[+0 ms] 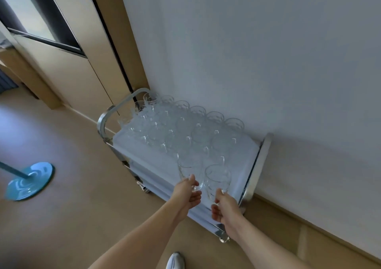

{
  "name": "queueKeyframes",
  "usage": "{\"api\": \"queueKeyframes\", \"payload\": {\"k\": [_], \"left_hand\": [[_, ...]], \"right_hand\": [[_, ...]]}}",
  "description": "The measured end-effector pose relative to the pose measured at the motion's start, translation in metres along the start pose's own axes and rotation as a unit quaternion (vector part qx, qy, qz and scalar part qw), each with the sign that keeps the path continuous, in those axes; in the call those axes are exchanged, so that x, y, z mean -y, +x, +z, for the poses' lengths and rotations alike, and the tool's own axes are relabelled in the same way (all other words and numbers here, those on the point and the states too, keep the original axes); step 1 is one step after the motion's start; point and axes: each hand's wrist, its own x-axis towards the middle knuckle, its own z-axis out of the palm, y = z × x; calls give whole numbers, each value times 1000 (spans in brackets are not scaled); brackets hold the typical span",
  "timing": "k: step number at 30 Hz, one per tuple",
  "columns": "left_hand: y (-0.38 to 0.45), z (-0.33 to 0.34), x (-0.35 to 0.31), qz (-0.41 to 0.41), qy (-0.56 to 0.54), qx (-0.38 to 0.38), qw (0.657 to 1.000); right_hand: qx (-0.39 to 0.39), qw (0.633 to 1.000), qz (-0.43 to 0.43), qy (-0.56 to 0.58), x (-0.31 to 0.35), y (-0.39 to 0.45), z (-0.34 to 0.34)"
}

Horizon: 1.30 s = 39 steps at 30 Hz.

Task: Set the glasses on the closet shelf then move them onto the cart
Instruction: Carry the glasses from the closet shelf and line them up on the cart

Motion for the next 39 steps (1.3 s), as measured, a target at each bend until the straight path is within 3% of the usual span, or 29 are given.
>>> {"api": "queueKeyframes", "payload": {"k": [19,25,34,39], "left_hand": [[79,-17,12,-65,39,119,990],[95,-17,7,-54,90,76,992],[113,-13,-2,-21,56,27,998],[119,-8,-7,-17,56,5,998]], "right_hand": [[-37,999,-2,2,-34,41,21],[-45,999,-8,-23,-26,53,20],[-35,998,-14,-59,-15,70,17],[-83,994,-26,-69,-8,77,21]]}}
